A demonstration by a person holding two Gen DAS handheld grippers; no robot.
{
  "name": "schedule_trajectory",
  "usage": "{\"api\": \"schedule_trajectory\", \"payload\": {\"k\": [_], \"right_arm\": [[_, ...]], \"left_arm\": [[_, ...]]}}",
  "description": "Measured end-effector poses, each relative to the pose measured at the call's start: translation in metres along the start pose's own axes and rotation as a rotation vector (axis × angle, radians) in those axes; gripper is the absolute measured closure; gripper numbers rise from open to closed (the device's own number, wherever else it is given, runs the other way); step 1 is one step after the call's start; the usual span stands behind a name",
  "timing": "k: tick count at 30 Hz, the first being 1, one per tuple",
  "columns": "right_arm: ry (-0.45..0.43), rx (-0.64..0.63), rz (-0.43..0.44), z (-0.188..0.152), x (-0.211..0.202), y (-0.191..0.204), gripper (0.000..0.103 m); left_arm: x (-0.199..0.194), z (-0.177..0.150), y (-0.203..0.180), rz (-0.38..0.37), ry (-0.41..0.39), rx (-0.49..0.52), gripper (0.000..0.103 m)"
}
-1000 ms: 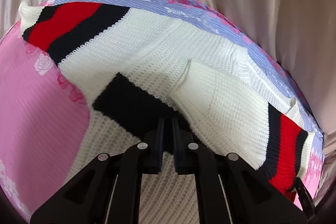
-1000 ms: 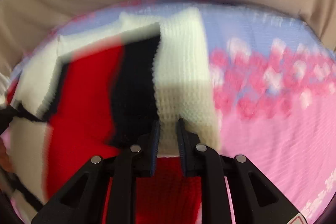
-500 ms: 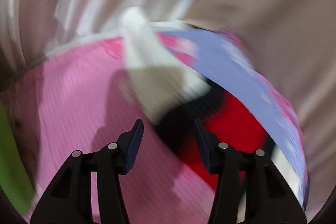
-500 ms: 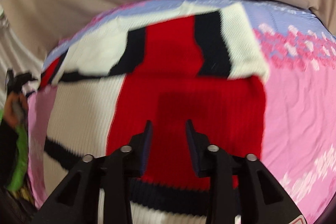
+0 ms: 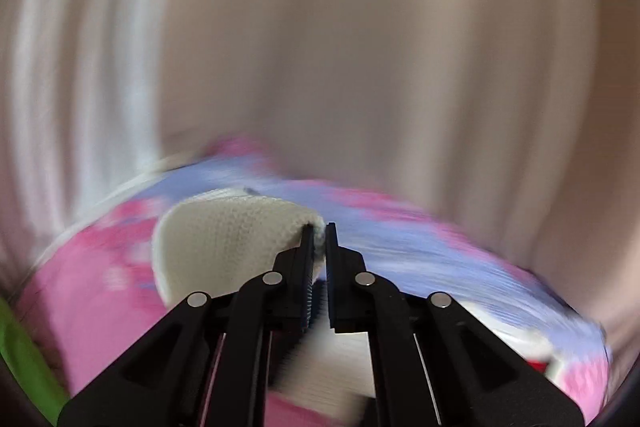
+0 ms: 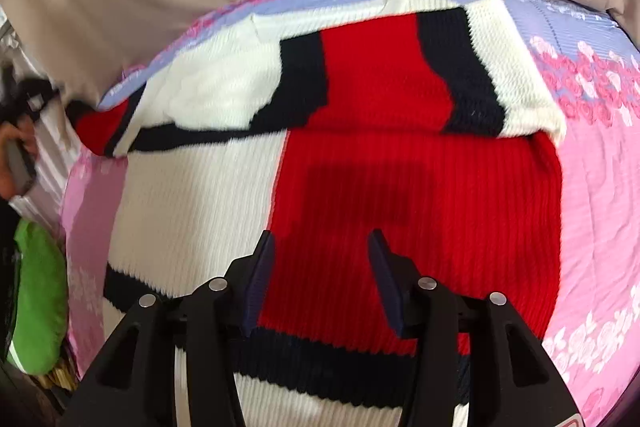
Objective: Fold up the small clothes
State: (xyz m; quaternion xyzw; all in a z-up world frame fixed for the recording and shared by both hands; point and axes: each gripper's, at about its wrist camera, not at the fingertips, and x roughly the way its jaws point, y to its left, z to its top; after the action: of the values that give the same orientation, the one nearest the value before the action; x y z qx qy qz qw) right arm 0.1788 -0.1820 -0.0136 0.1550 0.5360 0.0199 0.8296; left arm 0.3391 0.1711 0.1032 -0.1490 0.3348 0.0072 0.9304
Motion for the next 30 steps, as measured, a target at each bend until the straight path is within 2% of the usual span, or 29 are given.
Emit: {"api": "schedule_trajectory", "payload": {"k": [2,3,5,6,8,9,11,13,15,17,19,22,24,27,28,29,30], "right_arm": [[-0.018,0.029,0.010,0.005,-0.004,-0.008,0.055],[-0.030,0.043,0.014,0.007,-0.007,-0.013,0.055],[-0.056,0.069,0.017,0.005,-0.016,-0.025,0.055],[-0.067,0.080,0.015,0.006,-0.018,-0.031,0.054],[-0.069,0.106,0.006,0.002,-0.023,-0.049,0.053],[-0.063,0.121,0.000,0.000,-0.024,-0.058,0.053],[-0.063,0.141,-0.007,-0.001,-0.028,-0.072,0.053],[-0.086,0.152,-0.016,0.001,-0.034,-0.083,0.052],[-0.105,0.162,-0.006,0.007,-0.037,-0.090,0.047],[-0.116,0.181,0.028,0.024,-0.032,-0.096,0.046],[-0.117,0.215,0.061,0.046,-0.021,-0.101,0.045],[-0.122,0.277,0.090,0.075,-0.002,-0.111,0.043],[-0.129,0.318,0.045,0.093,0.014,-0.116,0.043],[-0.104,0.347,0.019,0.108,0.039,-0.116,0.043],[-0.099,0.347,0.017,0.109,0.044,-0.114,0.046],[-0.103,0.331,0.016,0.111,0.047,-0.107,0.066],[-0.106,0.301,0.022,0.114,0.049,-0.100,0.093]], "left_arm": [[-0.014,-0.022,-0.065,-0.128,0.025,0.070,0.098],[-0.017,-0.045,-0.101,-0.204,0.070,0.101,0.098],[-0.017,-0.093,-0.149,-0.336,0.168,0.121,0.095],[-0.011,-0.130,-0.176,-0.402,0.246,0.153,0.093],[0.001,-0.176,-0.196,-0.409,0.346,0.170,0.092],[0.006,-0.204,-0.199,-0.389,0.396,0.158,0.091],[0.012,-0.233,-0.182,-0.382,0.452,0.083,0.091],[0.010,-0.240,-0.157,-0.360,0.456,0.002,0.091],[0.010,-0.233,-0.126,-0.302,0.440,-0.102,0.087],[0.025,-0.219,-0.085,-0.213,0.430,-0.230,0.083],[0.035,-0.206,-0.048,-0.159,0.422,-0.355,0.083],[0.044,-0.188,-0.006,-0.119,0.379,-0.486,0.083],[0.050,-0.180,0.008,-0.103,0.361,-0.523,0.083],[0.061,-0.186,0.019,-0.134,0.389,-0.599,0.084],[0.068,-0.188,0.021,-0.133,0.414,-0.611,0.085],[0.070,-0.188,0.024,-0.134,0.423,-0.616,0.094],[0.069,-0.184,0.030,-0.145,0.421,-0.615,0.095]]}}
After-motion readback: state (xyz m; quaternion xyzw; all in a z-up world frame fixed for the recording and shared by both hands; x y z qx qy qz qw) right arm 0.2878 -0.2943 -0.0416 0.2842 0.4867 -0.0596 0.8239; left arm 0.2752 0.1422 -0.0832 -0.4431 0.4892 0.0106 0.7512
